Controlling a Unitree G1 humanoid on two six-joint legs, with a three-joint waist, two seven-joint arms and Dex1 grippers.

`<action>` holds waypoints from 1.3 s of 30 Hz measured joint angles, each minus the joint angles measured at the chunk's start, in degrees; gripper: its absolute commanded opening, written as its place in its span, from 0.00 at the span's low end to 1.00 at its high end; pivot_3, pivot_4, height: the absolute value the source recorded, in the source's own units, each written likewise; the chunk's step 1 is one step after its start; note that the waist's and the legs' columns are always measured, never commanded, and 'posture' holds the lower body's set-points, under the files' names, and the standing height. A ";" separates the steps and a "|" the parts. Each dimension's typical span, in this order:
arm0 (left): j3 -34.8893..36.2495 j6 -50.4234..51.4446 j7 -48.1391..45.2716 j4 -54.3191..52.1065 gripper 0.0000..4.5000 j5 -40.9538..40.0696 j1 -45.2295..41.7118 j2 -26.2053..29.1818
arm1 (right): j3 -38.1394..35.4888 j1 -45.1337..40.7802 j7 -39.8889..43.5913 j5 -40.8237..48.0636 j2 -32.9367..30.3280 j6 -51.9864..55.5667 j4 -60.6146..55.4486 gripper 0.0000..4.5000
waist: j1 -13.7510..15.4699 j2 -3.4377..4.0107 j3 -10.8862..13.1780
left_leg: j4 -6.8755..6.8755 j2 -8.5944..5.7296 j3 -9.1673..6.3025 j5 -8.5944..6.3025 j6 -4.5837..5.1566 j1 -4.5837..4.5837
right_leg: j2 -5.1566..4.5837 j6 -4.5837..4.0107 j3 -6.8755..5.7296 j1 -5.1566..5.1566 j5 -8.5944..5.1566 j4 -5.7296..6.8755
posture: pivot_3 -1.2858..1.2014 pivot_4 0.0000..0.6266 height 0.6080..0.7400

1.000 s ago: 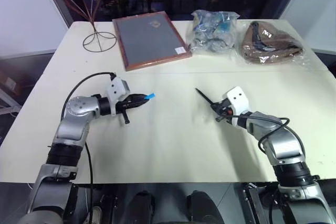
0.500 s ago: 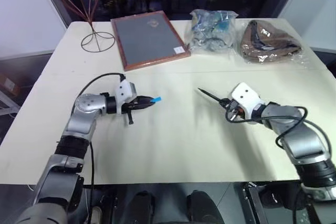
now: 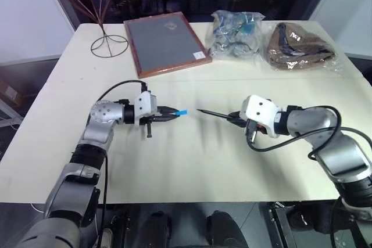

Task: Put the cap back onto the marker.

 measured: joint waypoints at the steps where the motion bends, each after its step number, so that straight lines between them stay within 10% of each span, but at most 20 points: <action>1: -0.04 -0.79 -0.20 0.25 0.00 0.17 -0.22 0.00 | 0.42 -0.26 0.31 -0.20 0.00 -0.17 0.00 0.01 | -0.01 0.00 0.00 | 0.00 0.00 0.00 0.00 0.00 0.00 | 0.00 0.00 0.00 0.00 0.00 0.00 | 0.52 0.24 1.00; 39: -0.80 -10.17 0.06 4.06 0.00 3.95 -1.08 0.66 | 1.29 -3.43 4.60 0.51 0.57 2.48 -3.02 0.01 | -0.03 0.00 0.00 | -0.01 0.00 -0.02 0.00 0.00 0.00 | -0.01 0.00 0.00 -0.05 0.00 0.00 | 0.52 0.24 1.00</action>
